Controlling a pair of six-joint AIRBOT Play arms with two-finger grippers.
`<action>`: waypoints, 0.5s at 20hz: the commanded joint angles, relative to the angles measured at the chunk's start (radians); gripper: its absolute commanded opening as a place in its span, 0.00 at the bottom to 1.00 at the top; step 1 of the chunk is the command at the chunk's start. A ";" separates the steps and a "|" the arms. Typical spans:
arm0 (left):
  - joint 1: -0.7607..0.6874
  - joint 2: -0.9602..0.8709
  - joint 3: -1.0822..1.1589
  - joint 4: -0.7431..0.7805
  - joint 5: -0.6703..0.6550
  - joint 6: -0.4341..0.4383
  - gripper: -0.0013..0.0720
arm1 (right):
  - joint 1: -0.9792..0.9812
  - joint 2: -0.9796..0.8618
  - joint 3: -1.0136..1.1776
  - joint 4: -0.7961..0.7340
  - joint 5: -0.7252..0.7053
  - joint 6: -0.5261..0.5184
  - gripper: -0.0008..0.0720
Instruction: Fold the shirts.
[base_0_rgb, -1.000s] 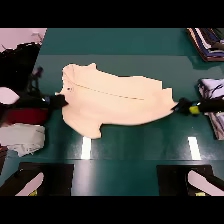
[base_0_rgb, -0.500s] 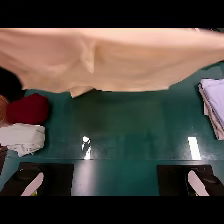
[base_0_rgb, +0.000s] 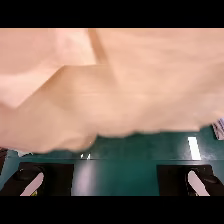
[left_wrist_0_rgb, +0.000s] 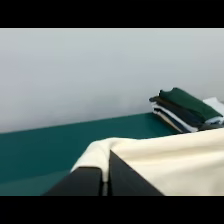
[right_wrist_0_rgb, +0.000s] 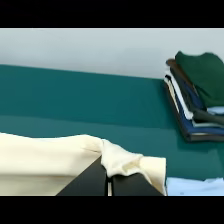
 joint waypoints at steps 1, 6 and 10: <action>0.001 -0.086 -0.143 0.025 -0.066 -0.004 0.05 | 0.000 -0.157 0.031 -0.023 0.148 0.029 0.03; 0.001 -0.320 -0.378 0.026 -0.073 0.031 0.05 | 0.003 -0.385 -0.241 -0.023 0.174 0.028 0.03; 0.001 -0.570 -0.447 0.025 -0.041 0.060 0.05 | 0.042 -0.573 -0.431 -0.023 0.034 0.013 0.03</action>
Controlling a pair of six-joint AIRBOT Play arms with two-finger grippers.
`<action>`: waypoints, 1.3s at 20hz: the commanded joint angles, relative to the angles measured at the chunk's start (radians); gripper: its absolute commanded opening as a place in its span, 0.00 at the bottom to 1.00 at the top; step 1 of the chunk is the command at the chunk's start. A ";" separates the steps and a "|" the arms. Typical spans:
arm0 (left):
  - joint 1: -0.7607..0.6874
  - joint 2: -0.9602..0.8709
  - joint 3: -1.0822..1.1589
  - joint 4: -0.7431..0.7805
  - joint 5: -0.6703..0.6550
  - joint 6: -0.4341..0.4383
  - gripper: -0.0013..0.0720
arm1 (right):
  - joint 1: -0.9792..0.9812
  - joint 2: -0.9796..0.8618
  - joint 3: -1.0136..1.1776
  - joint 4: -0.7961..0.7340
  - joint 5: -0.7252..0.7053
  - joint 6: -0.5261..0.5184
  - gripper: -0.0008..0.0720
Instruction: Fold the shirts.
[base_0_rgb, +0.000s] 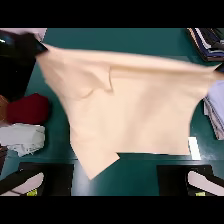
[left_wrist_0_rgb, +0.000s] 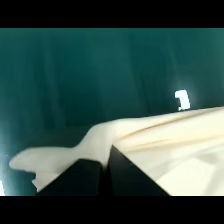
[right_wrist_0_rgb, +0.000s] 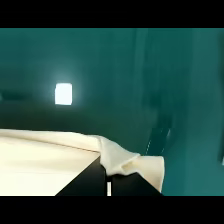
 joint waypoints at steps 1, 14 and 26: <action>0.001 -0.219 -0.060 0.000 0.066 0.048 0.05 | 0.034 -0.177 -0.137 0.000 -0.141 -0.015 0.03; 0.024 -0.385 -0.068 0.029 0.077 0.077 0.05 | 0.045 -0.375 0.079 0.069 -0.183 -0.017 0.03; 0.024 -0.378 -0.286 0.043 0.072 0.043 0.74 | 0.114 -0.235 -0.319 0.105 -0.268 -0.016 0.55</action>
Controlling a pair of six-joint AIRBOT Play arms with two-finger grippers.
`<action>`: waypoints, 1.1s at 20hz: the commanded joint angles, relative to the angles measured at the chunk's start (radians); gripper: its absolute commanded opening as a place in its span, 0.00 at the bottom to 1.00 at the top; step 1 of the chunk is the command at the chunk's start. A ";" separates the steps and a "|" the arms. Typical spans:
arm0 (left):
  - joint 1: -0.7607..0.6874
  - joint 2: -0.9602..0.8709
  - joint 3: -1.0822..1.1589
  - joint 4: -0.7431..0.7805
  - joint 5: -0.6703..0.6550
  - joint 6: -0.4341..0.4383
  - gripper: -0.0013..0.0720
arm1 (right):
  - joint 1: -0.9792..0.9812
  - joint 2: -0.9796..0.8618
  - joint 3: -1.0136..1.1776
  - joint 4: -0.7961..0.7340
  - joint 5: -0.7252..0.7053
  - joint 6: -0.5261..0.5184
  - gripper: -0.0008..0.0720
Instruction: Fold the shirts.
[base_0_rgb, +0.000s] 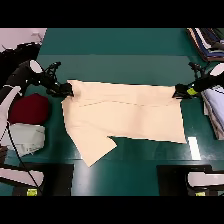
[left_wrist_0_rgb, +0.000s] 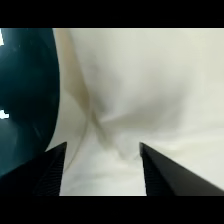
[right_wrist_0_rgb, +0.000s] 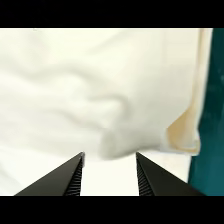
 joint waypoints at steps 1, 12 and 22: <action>0.000 0.021 -0.021 0.018 -0.062 -0.021 0.74 | 0.008 0.034 -0.022 0.023 0.016 0.001 0.55; 0.000 0.713 -0.776 -0.061 -0.042 -0.111 0.74 | -0.135 0.417 -0.243 0.024 -0.010 0.000 0.55; -0.071 0.768 -0.980 -0.341 0.170 -0.021 0.57 | -0.131 0.418 -0.241 0.025 0.013 0.001 0.55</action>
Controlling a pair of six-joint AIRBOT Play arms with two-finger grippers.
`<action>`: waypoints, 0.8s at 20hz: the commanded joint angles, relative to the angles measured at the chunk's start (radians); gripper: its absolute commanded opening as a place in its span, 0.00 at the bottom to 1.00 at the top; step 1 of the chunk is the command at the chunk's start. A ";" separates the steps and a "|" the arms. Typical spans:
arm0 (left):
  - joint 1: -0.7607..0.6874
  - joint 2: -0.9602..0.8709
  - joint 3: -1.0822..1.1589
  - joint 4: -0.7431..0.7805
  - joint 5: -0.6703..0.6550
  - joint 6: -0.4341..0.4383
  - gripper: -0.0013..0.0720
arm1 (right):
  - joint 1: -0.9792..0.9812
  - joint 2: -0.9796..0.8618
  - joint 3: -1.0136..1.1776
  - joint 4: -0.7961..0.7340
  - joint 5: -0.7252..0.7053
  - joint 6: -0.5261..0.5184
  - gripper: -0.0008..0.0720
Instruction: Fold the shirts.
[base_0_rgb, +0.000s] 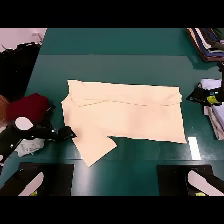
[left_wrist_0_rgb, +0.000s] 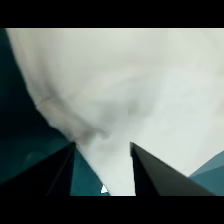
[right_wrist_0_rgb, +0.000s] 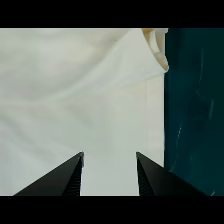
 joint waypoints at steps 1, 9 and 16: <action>-0.084 0.009 -0.029 -0.056 0.089 0.024 0.57 | 0.000 0.003 -0.002 0.000 0.010 0.000 0.55; -0.121 0.009 -0.029 0.058 0.073 -0.052 0.29 | -0.084 0.004 -0.002 -0.001 0.096 0.000 0.55; -0.121 0.009 0.114 0.179 -0.104 -0.054 0.77 | -0.097 0.004 -0.002 -0.001 0.107 -0.002 0.55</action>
